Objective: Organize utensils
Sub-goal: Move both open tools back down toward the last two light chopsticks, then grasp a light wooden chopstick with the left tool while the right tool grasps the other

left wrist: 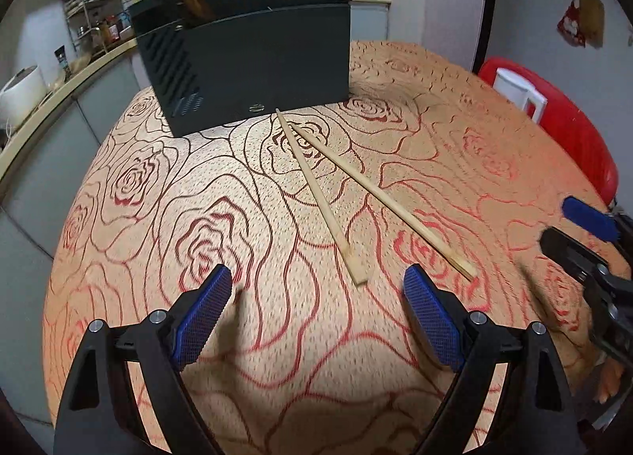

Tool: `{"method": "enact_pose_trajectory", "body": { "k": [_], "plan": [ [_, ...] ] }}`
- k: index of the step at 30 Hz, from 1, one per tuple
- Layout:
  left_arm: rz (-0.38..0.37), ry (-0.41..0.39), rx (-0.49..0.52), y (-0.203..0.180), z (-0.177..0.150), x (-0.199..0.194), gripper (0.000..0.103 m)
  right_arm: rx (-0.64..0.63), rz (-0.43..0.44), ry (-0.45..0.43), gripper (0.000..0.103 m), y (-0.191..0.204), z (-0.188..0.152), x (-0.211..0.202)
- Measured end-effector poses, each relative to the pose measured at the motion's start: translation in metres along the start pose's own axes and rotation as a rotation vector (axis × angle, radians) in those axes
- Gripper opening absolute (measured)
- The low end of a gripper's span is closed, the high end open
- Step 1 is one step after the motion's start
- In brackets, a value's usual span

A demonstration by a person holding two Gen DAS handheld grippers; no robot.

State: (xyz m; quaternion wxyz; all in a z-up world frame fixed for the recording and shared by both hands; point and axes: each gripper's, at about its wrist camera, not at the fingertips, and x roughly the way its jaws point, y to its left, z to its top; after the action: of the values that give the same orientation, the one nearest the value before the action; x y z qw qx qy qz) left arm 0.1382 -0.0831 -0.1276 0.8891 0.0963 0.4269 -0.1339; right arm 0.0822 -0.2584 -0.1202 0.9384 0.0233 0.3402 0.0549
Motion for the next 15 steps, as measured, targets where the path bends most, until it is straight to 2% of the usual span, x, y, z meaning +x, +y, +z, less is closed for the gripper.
{"method": "enact_pose_trajectory", "body": {
  "k": [1,3,9,15],
  "plan": [
    [-0.004,0.007,0.001,-0.001,0.002,0.003,0.081,-0.002,0.001,0.000,0.056,0.000,0.000,0.000],
    [-0.005,0.026,-0.006,0.001,0.004,0.009,0.069,-0.007,0.003,0.001,0.056,0.001,0.000,0.001],
    [-0.013,0.021,-0.041,0.012,-0.001,0.007,0.052,-0.034,0.018,0.002,0.056,0.008,-0.002,0.002],
    [-0.016,-0.009,-0.064,0.025,-0.011,0.001,0.043,-0.080,0.079,0.026,0.054,0.023,-0.001,0.010]
  ]
}}
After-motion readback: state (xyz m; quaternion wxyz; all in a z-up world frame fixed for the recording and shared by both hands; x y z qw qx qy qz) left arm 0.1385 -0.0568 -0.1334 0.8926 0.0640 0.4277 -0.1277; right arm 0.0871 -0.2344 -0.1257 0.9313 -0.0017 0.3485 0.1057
